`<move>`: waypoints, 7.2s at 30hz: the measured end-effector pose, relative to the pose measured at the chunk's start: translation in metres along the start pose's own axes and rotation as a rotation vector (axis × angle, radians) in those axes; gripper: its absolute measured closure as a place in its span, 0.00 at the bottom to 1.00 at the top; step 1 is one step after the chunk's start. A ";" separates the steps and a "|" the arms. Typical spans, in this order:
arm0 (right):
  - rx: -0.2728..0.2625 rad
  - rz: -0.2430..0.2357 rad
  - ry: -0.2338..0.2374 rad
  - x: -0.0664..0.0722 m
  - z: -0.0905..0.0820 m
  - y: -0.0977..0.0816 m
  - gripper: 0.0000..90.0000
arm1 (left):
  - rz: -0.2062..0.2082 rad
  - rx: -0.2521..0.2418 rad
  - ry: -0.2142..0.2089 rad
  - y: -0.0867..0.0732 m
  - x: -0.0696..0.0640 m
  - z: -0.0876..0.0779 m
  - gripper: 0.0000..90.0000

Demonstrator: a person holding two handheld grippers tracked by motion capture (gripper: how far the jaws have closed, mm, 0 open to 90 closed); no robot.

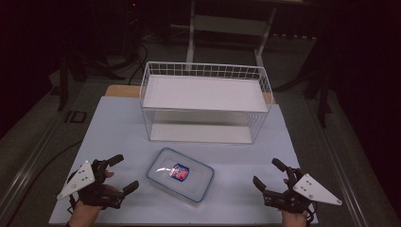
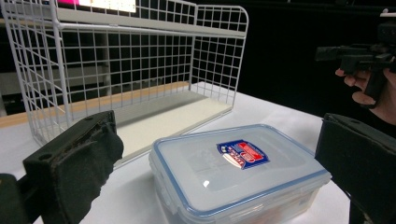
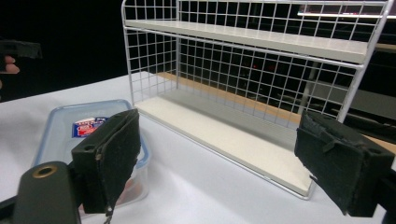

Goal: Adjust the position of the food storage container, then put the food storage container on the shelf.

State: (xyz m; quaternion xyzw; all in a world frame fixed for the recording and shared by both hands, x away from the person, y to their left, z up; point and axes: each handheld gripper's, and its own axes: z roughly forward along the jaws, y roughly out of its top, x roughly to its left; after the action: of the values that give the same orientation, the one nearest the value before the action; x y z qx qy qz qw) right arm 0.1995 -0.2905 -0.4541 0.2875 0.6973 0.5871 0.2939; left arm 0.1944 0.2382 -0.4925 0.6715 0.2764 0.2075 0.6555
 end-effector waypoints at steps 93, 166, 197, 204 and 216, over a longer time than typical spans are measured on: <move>-0.007 0.106 0.106 -0.009 0.007 0.021 0.14 | 0.088 0.606 -0.222 -0.034 -0.084 0.168 1.00; 0.019 0.101 0.152 -0.006 0.014 0.017 0.14 | -0.036 0.619 0.009 -0.026 0.003 0.155 0.98; 0.044 -0.025 0.099 -0.014 0.056 0.033 0.15 | -0.252 0.372 -0.095 0.057 -0.002 0.158 0.02; 0.187 0.060 0.169 -0.021 0.080 0.022 0.16 | -0.378 0.444 -0.060 0.036 0.014 0.174 0.02; 0.275 0.149 0.138 -0.023 0.084 0.014 0.11 | -0.757 0.673 -0.135 -0.004 0.040 0.179 0.08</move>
State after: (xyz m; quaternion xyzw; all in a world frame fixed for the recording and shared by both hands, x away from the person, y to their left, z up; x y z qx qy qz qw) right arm 0.2782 -0.2515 -0.4505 0.3349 0.7664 0.5246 0.1589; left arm 0.3393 0.1265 -0.5098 0.7103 0.5088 -0.1887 0.4484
